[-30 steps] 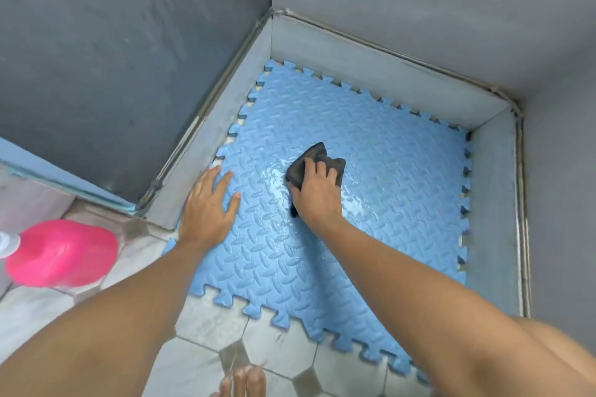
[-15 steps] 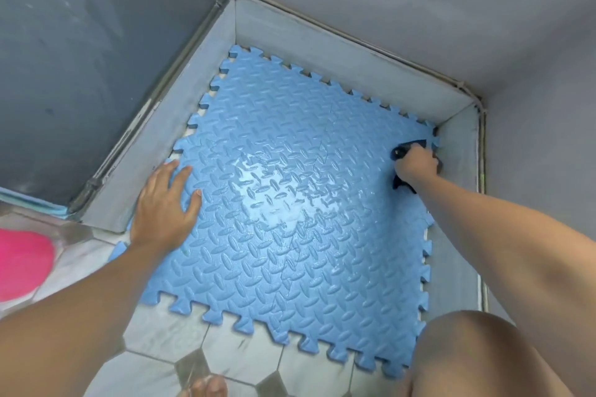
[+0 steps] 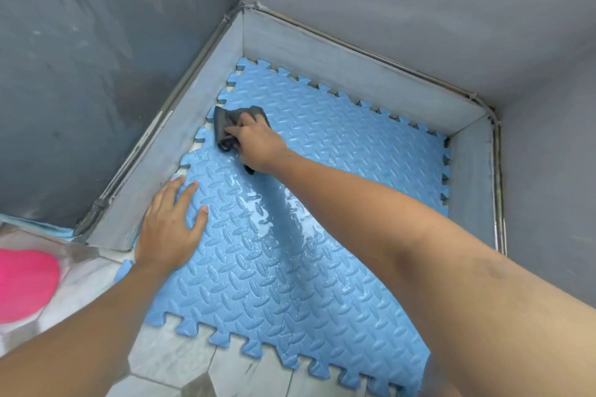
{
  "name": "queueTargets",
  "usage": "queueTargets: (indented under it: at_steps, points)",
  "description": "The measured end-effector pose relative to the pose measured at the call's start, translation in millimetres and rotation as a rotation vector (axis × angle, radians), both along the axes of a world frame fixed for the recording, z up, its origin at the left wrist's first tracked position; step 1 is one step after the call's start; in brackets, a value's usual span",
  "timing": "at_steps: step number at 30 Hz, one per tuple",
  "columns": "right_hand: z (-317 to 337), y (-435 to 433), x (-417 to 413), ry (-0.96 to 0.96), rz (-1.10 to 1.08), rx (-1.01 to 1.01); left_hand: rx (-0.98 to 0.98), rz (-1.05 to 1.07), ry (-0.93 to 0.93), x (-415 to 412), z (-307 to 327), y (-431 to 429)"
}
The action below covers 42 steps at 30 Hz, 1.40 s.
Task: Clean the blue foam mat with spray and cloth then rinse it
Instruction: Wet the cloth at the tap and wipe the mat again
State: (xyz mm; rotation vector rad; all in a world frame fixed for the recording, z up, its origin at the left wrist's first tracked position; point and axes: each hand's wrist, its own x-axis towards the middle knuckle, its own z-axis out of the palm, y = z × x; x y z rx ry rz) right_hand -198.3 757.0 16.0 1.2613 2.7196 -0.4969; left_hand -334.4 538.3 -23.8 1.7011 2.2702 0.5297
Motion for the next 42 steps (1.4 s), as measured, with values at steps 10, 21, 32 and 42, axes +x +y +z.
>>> queueTargets:
  at_steps: [10,21,32,42]
  points:
    - [-4,91,198,-0.085,-0.719,0.121,0.002,-0.012,0.021,-1,-2,-1]
    - [-7,83,181,-0.165,-0.909,0.123,0.054,-0.014,0.054,-1,-7,0]
    - [-5,37,-51,0.010,-0.119,0.062,0.046,-0.025,0.042,-3,-7,1]
    - [-2,39,202,0.010,-0.513,0.148,0.020,-0.026,0.040,-3,-5,0]
